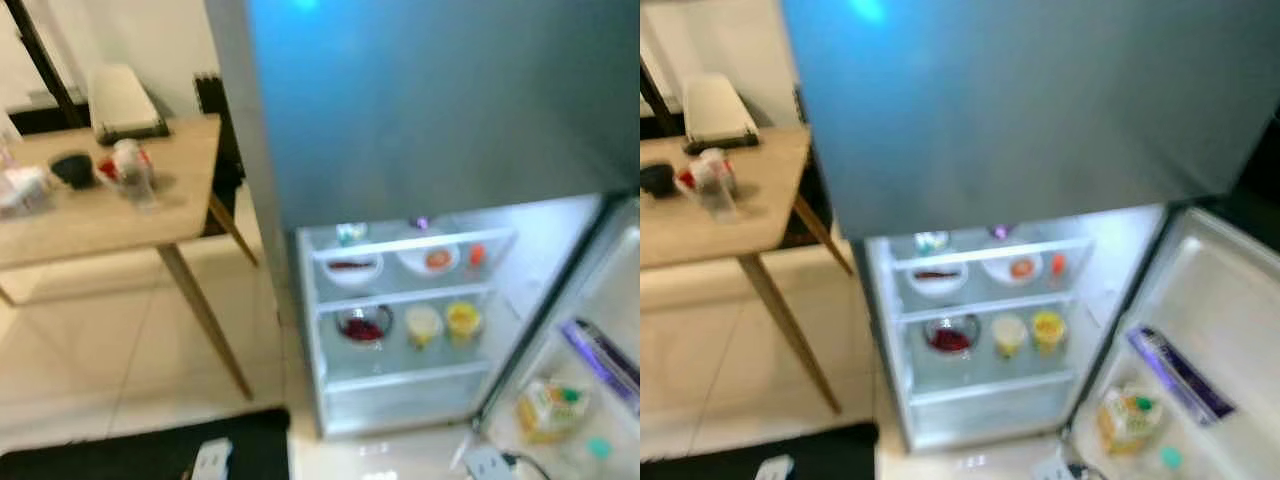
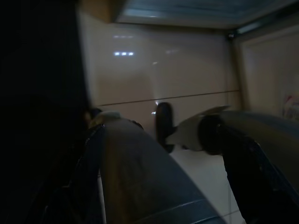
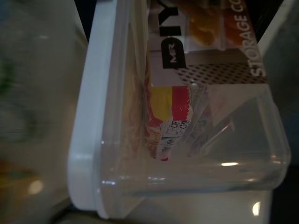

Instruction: Restocking fridge

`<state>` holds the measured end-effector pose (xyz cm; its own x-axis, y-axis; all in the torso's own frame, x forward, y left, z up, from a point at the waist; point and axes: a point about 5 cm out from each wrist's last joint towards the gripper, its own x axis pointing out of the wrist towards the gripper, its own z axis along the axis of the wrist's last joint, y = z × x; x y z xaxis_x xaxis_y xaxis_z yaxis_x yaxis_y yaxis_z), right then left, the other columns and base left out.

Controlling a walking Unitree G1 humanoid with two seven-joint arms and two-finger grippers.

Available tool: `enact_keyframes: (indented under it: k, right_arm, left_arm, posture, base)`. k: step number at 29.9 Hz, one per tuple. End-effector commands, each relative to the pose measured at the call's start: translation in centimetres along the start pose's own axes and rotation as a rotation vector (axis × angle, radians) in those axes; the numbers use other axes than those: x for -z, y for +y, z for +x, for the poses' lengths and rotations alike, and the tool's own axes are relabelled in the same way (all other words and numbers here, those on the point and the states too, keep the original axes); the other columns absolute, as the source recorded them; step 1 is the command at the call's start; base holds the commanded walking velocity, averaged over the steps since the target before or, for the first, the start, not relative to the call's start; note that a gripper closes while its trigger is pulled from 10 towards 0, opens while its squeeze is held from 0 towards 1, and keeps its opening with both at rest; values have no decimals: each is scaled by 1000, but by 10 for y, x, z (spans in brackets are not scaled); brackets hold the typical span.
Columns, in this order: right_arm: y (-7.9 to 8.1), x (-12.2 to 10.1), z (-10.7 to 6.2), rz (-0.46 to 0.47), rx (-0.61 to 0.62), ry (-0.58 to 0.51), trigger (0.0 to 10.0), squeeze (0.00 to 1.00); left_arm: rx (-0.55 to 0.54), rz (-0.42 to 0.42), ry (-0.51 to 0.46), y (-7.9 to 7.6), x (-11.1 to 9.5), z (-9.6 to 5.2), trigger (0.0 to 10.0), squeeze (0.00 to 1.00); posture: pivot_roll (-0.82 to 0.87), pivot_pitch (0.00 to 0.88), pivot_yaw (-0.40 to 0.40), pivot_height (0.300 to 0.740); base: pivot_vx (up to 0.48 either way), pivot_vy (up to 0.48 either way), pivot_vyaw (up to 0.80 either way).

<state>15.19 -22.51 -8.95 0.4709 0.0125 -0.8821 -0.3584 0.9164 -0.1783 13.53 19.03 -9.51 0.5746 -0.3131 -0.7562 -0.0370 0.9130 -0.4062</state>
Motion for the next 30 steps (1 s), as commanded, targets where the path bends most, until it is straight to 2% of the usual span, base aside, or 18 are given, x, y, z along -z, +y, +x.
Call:
enact_keyframes:
  k: [1, 2, 6, 9, 12, 14, 15, 16, 22, 25, 30]
  right_arm:
    - [3, -20, 3, -13, -25, -83, 10000, 0]
    - [4, -32, 3, -5, -48, -140, 10000, 0]
    - [6, -45, 4, 10, -81, -199, 10000, 0]
    - [12, -72, 3, 25, -163, -313, 10000, 0]
    - [13, -80, 3, 23, -180, -343, 10000, 0]
    - [15, -103, 1, 4, -203, -429, 10000, 0]
    - [15, -103, 1, 4, -203, -429, 10000, 0]
    - [15, -113, 0, -4, -202, -466, 10000, 0]
    - [9, -162, -9, -19, -154, -628, 10000, 0]
    - [8, -177, -13, -20, -151, -679, 10000, 0]
    - [9, -186, -16, -7, -158, -706, 10000, 0]
  left_arm:
    - [-28, 7, -1, 5, -1, -2, 10000, 0]
    - [-25, 7, -7, 4, -2, -1, 10000, 0]
    - [-20, 11, -14, 3, -4, 0, 10000, 0]
    - [-14, 24, -30, 1, -10, 2, 10000, 0]
    - [-9, 32, -37, -1, -12, 3, 10000, 0]
    - [24, 59, -77, -7, -23, 7, 10000, 0]
    - [24, 59, -77, -7, -23, 7, 10000, 0]
    - [43, 79, -95, -11, -29, 9, 10000, 0]
    - [182, 239, -178, -41, -62, 22, 10000, 0]
    - [209, 275, -193, -49, -70, 26, 10000, 0]
    - [218, 283, -200, -54, -72, 28, 10000, 0]
  posture:
    - [-125, 12, 13, 740]
    - [-125, 12, 14, 740]
    - [-125, 11, 14, 740]
    - [-126, 13, 15, 740]
    - [-126, 13, 15, 740]
    - [-123, 12, 11, 740]
    - [-123, 12, 11, 740]
    - [-120, 13, 9, 740]
    - [-113, 10, 9, 740]
    - [-114, 6, 12, 740]
    - [-124, 7, 13, 740]
  base:
    - [0, 0, 0]
    - [0, 0, 0]
    - [0, 0, 0]
    - [0, 0, 0]
    - [0, 0, 0]
    - [0, 0, 0]
    - [0, 0, 0]
    - [0, 0, 0]
    - [0, 0, 0]
    - [0, 0, 0]
    - [0, 0, 0]
